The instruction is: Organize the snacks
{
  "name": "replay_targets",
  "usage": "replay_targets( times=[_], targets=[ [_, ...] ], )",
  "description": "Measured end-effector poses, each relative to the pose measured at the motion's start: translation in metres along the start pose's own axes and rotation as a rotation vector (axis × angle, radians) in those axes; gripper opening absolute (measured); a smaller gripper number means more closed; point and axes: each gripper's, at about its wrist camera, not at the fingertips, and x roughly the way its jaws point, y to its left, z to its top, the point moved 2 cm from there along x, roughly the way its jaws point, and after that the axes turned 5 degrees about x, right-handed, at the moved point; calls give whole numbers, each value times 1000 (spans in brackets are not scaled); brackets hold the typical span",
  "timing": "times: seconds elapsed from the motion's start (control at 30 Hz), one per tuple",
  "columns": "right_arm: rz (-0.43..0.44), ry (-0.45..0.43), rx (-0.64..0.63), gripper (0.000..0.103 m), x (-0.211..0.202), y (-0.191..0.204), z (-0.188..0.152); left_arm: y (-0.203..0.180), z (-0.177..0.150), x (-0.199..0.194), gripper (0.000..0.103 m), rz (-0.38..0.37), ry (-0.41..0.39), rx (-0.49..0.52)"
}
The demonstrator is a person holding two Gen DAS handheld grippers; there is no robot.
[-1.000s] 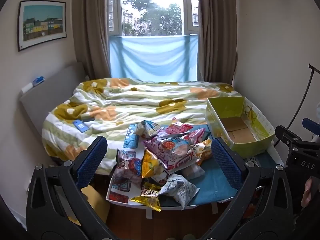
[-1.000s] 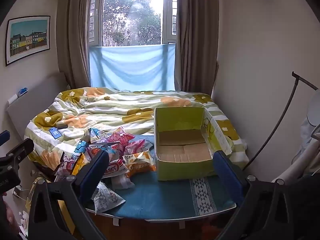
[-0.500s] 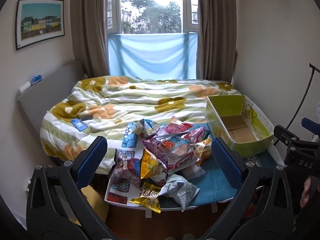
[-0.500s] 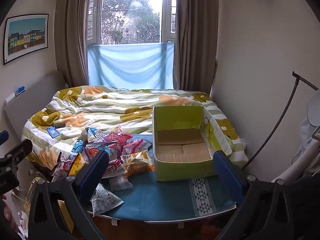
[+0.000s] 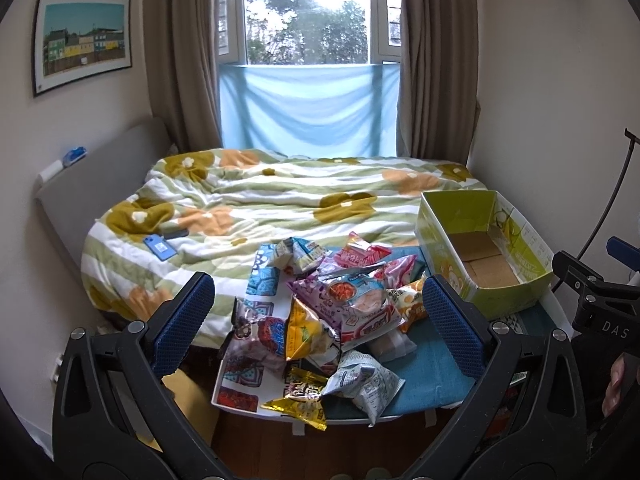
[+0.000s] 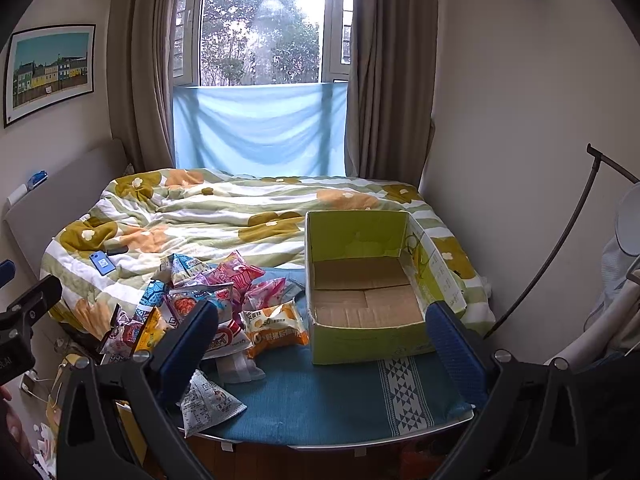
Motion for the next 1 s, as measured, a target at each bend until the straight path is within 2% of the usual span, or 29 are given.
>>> replay_targets(
  times=[1.0],
  targets=[
    [-2,12,-5,103,6,11,-3,2,-1,0,103,16,-4,3]
  ],
)
